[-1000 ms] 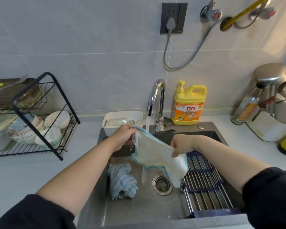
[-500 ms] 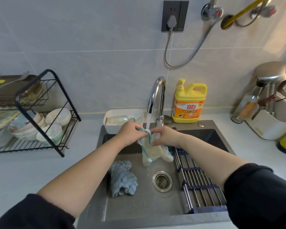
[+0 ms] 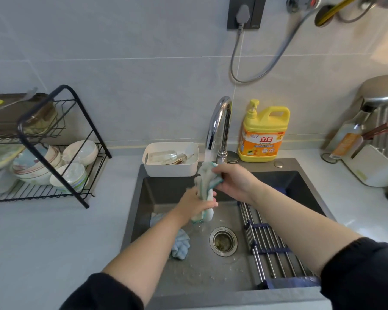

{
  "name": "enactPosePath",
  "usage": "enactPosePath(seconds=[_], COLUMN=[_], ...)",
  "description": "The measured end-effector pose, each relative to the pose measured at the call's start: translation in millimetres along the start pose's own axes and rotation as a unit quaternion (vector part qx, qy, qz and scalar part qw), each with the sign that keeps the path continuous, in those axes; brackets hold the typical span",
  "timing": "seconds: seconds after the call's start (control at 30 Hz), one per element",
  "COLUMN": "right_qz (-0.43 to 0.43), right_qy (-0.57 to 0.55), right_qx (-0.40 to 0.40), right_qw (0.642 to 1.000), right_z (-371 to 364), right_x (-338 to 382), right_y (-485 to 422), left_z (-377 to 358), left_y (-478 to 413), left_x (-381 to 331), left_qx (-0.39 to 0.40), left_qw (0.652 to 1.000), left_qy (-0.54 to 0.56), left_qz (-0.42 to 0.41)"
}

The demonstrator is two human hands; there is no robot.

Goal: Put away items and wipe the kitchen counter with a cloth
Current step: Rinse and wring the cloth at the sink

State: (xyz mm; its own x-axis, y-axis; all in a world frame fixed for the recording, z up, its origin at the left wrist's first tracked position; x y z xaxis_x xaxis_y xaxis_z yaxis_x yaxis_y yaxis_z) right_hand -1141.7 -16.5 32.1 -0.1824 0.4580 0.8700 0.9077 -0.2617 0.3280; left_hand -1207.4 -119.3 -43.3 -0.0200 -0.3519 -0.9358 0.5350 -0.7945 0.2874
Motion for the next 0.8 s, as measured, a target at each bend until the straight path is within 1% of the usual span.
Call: enactPosePath(seconds=[0.03,0.07,0.1,0.13,0.2,0.27,0.3,0.33,0.4,0.5,0.57,0.6,0.63,0.67,0.7,0.73,0.77,0.8], right_qz=[0.011,0.02,0.031,0.038,0.028,-0.011,-0.032,-0.055,-0.107,-0.179,-0.196,-0.182,-0.155,-0.128,-0.111,-0.138,-0.147,-0.133], right_qy=[-0.03,-0.062,-0.099,-0.133,-0.186,-0.211,-0.225,-0.234,-0.224,-0.218,-0.199,-0.201,-0.267,-0.315,-0.333,-0.341,-0.281,-0.237], right_qx=[-0.018,-0.039,-0.052,-0.063,-0.105,-0.161,-0.173,-0.177,-0.172,-0.162,-0.159,-0.167,-0.167,-0.161,-0.135,-0.08,-0.015,0.034], right_qw=[0.999,0.997,0.993,0.988,0.977,0.964,0.958,0.954,0.953,0.946,0.947,0.948,0.936,0.926,0.927,0.926,0.948,0.962], right_z=[5.5,14.4,26.6,39.9,64.4,80.8,83.0,82.8,74.1,60.3,47.8,42.8,41.7,37.7,35.4,28.1,23.2,19.8], right_x=[3.8,7.7,10.1,10.4,-2.2,-29.4,-45.7,-63.0,-98.2,-130.7,-131.9,-129.1,-126.1,-116.3,-109.8,-109.9,-113.5,-113.4], right_y=[3.4,6.8,10.4,14.9,24.7,29.3,29.2,28.1,21.3,6.2,-2.2,-7.7,-16.1,-20.9,-26.1,-28.6,-31.8,-30.7], left_z=[-0.2,3.3,8.9,16.0,28.2,35.9,35.6,33.1,29.0,26.1,23.8,21.9,19.7,17.5,15.5,13.5,12.2,11.9], left_y=[-4.7,-8.7,-12.7,-15.5,-19.8,-17.9,-16.6,-15.9,-15.4,-22.0,-24.0,-24.5,-25.6,-26.9,-28.2,-29.3,-29.9,-30.5], left_x=[2.4,1.5,1.7,0.3,-6.3,-16.9,-21.8,-26.5,-36.5,-50.2,-59.5,-62.6,-63.8,-63.9,-63.3,-61.4,-59.3,-57.5], left_qx=[-0.025,-0.04,-0.047,-0.045,-0.011,0.025,0.044,0.058,0.059,0.057,0.066,0.067,0.071,0.083,0.097,0.113,0.127,0.133], left_qw=[1.0,0.998,0.996,0.995,0.999,0.997,0.992,0.986,0.972,0.955,0.954,0.952,0.947,0.942,0.941,0.942,0.941,0.938], left_qy=[-0.006,-0.043,-0.078,-0.085,-0.033,0.062,0.112,0.155,0.228,0.288,0.289,0.296,0.312,0.324,0.325,0.316,0.312,0.319], left_qz=[-0.001,0.003,0.015,0.026,0.036,0.029,0.027,0.024,0.003,-0.033,-0.039,-0.032,-0.022,-0.012,0.0,0.013,0.025,0.033])
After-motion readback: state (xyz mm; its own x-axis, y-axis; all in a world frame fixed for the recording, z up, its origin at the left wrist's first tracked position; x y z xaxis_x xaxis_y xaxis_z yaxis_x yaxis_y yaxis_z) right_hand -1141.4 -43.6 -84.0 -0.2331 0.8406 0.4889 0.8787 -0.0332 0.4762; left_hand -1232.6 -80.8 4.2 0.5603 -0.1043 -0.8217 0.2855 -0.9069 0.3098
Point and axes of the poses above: each hand's wrist, its own y-axis away from the middle knuckle, its own z-axis out of the back of the hand, x = y × z, the point moved 4 cm from there along -y, towards the middle knuckle, and after that the axes turned 3 degrees about y, right-handed, at the moved point
